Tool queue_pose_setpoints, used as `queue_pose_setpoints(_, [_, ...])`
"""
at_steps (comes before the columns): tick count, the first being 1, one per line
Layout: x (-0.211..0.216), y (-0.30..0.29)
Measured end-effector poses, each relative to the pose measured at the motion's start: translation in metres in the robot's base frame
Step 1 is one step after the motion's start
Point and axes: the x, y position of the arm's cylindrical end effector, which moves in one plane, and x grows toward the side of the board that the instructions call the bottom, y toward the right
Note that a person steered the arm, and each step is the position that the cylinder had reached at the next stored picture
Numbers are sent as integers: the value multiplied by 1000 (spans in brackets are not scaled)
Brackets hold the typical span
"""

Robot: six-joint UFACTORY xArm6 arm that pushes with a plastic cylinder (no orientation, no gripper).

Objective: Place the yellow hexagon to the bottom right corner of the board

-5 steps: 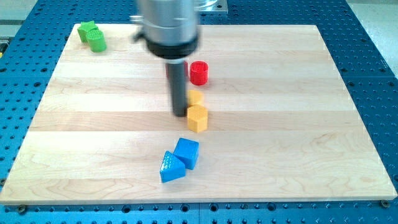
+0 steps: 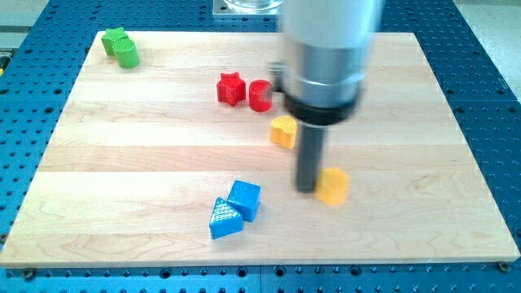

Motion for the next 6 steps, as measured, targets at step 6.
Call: queue_pose_setpoints(6, [-84, -130])
